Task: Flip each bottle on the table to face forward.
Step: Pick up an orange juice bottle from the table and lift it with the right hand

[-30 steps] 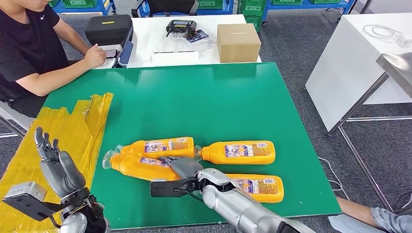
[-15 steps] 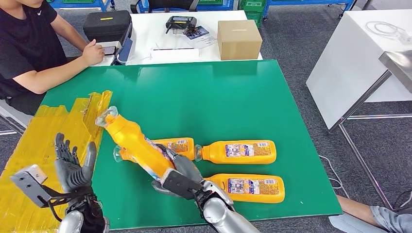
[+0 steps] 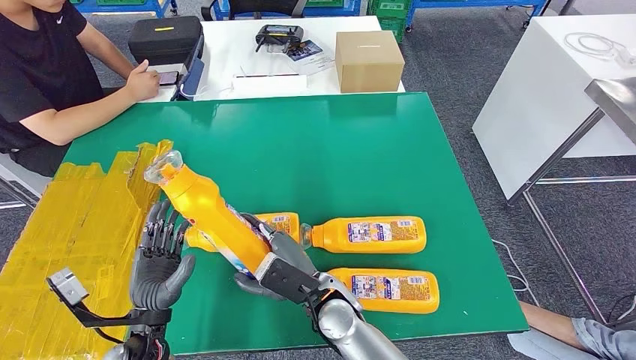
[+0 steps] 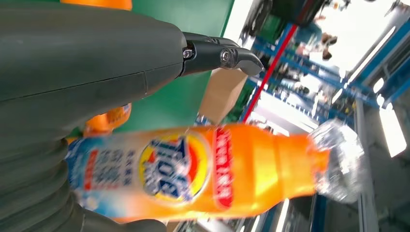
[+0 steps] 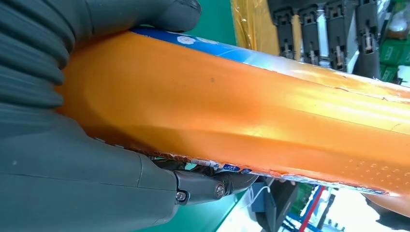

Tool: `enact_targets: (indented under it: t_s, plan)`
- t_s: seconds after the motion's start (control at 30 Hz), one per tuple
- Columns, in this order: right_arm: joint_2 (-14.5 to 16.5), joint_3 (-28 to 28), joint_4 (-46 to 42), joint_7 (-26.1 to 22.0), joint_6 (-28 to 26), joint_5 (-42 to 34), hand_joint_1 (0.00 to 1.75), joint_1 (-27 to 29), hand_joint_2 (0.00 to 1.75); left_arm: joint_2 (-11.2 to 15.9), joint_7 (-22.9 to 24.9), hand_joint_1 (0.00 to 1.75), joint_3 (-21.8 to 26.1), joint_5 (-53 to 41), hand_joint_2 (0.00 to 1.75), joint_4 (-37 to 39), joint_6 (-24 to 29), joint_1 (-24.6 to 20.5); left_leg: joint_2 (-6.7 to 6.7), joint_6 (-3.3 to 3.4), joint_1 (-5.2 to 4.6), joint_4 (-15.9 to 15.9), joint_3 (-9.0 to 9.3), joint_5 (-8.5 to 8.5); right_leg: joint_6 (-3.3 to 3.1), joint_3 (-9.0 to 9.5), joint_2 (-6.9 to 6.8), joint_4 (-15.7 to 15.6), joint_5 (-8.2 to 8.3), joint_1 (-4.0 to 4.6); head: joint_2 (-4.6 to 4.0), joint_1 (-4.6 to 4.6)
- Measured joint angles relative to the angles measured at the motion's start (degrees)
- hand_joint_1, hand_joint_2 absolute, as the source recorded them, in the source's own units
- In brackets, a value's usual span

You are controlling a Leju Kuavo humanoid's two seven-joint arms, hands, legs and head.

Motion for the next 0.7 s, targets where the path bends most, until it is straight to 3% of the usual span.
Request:
enact_targets:
  t_s: [0.43, 0.7]
  plan:
    - [0.00, 2.60, 0.30, 0.44, 0.40, 4.41, 1.75, -0.84, 1.75, 1.03, -0.13, 0.00, -1.96, -0.28, 1.75, -0.57, -1.92, 0.97, -0.01, 0.00, 0.00, 0.00, -0.01, 0.00, 0.00, 0.00, 0.00, 0.00, 0.00, 0.00, 0.00, -0.01]
    - [0.87, 10.77, 1.08, 1.69, 0.05, 13.63, 1.75, -1.36, 1.75, 1.18, -0.55, 0.00, -0.90, -0.74, 1.75, -0.60, -2.64, 2.40, 0.01, -0.01, 0.02, -0.01, -0.07, -0.01, 0.00, -0.09, 0.00, 0.00, 0.00, 0.03, 0.00, -0.02]
